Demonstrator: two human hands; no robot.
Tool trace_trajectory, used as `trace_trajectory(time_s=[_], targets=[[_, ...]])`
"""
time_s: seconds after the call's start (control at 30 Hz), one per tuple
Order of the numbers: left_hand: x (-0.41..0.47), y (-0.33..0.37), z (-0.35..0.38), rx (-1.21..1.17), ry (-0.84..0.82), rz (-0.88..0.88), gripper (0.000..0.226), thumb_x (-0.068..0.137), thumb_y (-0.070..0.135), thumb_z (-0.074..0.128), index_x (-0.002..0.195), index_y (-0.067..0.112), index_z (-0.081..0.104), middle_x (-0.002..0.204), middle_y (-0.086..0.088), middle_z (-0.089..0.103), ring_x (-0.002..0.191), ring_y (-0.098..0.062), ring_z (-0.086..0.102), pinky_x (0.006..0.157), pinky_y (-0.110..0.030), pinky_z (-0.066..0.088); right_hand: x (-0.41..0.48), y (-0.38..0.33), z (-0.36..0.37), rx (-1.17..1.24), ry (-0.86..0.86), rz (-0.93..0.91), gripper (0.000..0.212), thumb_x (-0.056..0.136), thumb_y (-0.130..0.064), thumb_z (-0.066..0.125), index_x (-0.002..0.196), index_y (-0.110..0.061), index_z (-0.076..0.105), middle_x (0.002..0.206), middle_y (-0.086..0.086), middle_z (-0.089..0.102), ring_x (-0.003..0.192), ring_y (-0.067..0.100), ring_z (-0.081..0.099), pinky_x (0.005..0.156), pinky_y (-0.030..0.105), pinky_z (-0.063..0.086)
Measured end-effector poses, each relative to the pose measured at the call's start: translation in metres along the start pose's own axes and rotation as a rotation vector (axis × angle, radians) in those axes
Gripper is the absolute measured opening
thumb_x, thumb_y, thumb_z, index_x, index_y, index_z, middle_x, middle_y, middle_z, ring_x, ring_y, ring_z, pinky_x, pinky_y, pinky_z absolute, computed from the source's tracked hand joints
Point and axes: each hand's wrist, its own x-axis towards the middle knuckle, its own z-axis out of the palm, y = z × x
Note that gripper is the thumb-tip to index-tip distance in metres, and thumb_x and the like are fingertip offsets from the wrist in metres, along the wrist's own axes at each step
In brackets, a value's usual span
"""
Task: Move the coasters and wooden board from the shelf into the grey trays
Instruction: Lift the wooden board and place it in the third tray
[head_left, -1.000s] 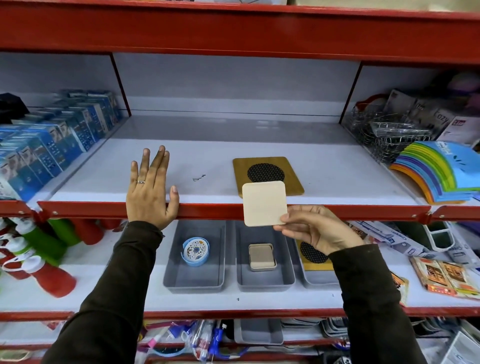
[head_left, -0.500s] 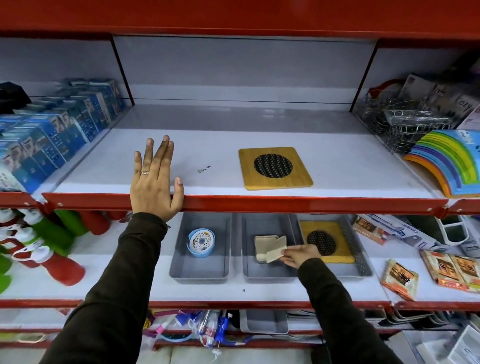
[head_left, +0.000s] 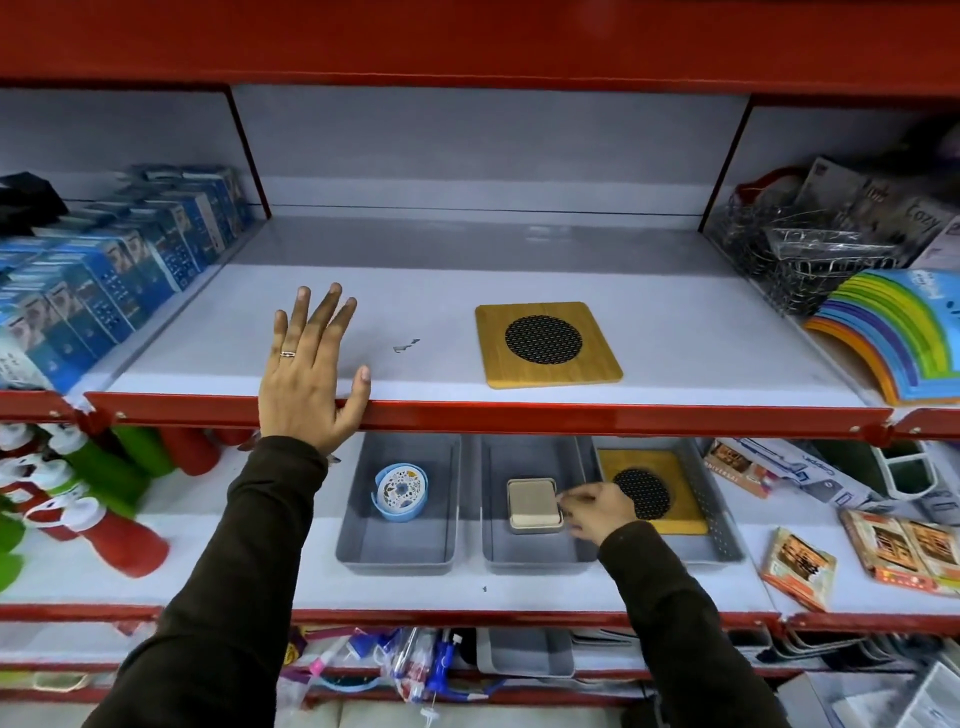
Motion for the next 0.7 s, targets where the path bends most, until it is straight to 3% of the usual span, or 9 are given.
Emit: trace_trajectory(time_s=[0.07, 0.13, 0.23, 0.37, 0.47, 0.5, 0.57, 0.63, 0.7], targets=[[0.001, 0.005, -0.005, -0.138, -0.011, -0.064, 0.056, 0.095, 0.042, 0.034, 0.144, 0.018, 0.045, 0.152, -0.005, 0.045, 0.146, -0.023, 0.034, 0.124, -0.047, 0.02, -0.053, -0.046, -0.02, 0.083, -0.211, -0.023, 0.014, 0.09, -0.02, 0.066, 0.094, -0.006, 0.069, 0.1, 0.015, 0.073, 0.094, 0.028, 0.072, 0.07, 0.029, 0.061], [0.007, 0.024, -0.015, -0.36, -0.013, -0.254, 0.056, 0.098, 0.052, 0.027, 0.128, 0.018, 0.059, 0.13, -0.007, 0.064, 0.126, -0.024, 0.054, 0.112, -0.042, 0.039, -0.099, -0.091, -0.047, 0.11, -0.292, -0.109, 0.024, 0.09, -0.023, 0.066, 0.1, -0.002, 0.07, 0.096, 0.017, 0.075, 0.083, 0.024, 0.075, 0.06, 0.025, 0.06], [0.032, 0.062, -0.02, -0.615, -0.069, -0.499, 0.057, 0.095, 0.048, 0.03, 0.111, 0.011, 0.071, 0.111, -0.012, 0.073, 0.106, -0.027, 0.066, 0.092, -0.03, 0.049, -0.112, -0.138, -0.085, 0.214, -0.059, -0.238, 0.02, 0.09, -0.022, 0.066, 0.093, -0.002, 0.07, 0.084, 0.018, 0.076, 0.068, 0.025, 0.075, 0.054, 0.028, 0.06], [0.078, 0.1, -0.011, -0.864, -0.441, -0.799, 0.052, 0.089, 0.044, 0.036, 0.101, 0.001, 0.063, 0.116, -0.022, 0.068, 0.104, -0.04, 0.066, 0.099, -0.046, 0.053, -0.058, -0.174, -0.109, 0.097, 0.27, -0.256, 0.022, 0.082, -0.027, 0.069, 0.076, -0.006, 0.068, 0.086, 0.018, 0.075, 0.072, 0.029, 0.073, 0.068, 0.04, 0.062], [0.096, 0.128, -0.018, -1.144, -0.685, -1.06, 0.034, 0.098, 0.035, 0.041, 0.121, 0.013, 0.049, 0.123, -0.009, 0.054, 0.107, -0.036, 0.06, 0.096, -0.036, 0.049, 0.0, -0.168, -0.112, -0.108, 0.329, -0.153, 0.047, 0.066, -0.043, 0.065, 0.093, -0.005, 0.069, 0.095, 0.015, 0.075, 0.082, 0.031, 0.073, 0.08, 0.038, 0.06], [0.099, 0.136, -0.023, -1.242, -0.712, -1.121, 0.029, 0.099, 0.033, 0.042, 0.119, 0.013, 0.05, 0.112, -0.006, 0.053, 0.098, -0.032, 0.059, 0.09, -0.036, 0.048, 0.006, -0.167, -0.11, -0.161, 0.341, -0.137, 0.05, 0.066, -0.044, 0.064, 0.097, -0.005, 0.069, 0.096, 0.014, 0.075, 0.083, 0.03, 0.072, 0.079, 0.032, 0.058], [0.101, 0.142, -0.025, -1.343, -0.731, -1.176, 0.02, 0.099, 0.025, 0.044, 0.091, 0.009, 0.053, 0.092, -0.006, 0.051, 0.078, -0.025, 0.054, 0.089, -0.038, 0.047, 0.003, -0.168, -0.106, -0.214, 0.377, -0.135, 0.039, 0.076, -0.04, 0.063, 0.093, -0.005, 0.07, 0.089, 0.013, 0.074, 0.077, 0.028, 0.07, 0.071, 0.023, 0.049], [0.103, 0.144, -0.027, -1.373, -0.758, -1.197, 0.024, 0.097, 0.022, 0.048, 0.077, 0.009, 0.049, 0.088, -0.008, 0.052, 0.076, -0.024, 0.053, 0.089, -0.039, 0.048, 0.0, -0.172, -0.104, -0.156, 0.349, -0.117, 0.031, 0.077, -0.033, 0.066, 0.088, -0.004, 0.07, 0.083, 0.013, 0.074, 0.07, 0.026, 0.071, 0.07, 0.026, 0.056], [0.104, 0.143, -0.026, -1.395, -0.741, -1.231, 0.022, 0.094, 0.023, 0.051, 0.078, 0.008, 0.049, 0.087, -0.009, 0.051, 0.077, -0.023, 0.054, 0.087, -0.04, 0.049, 0.002, -0.173, -0.106, -0.047, 0.253, -0.076, 0.027, 0.074, -0.023, 0.074, 0.088, -0.001, 0.069, 0.088, 0.018, 0.074, 0.072, 0.028, 0.073, 0.076, 0.038, 0.062]])
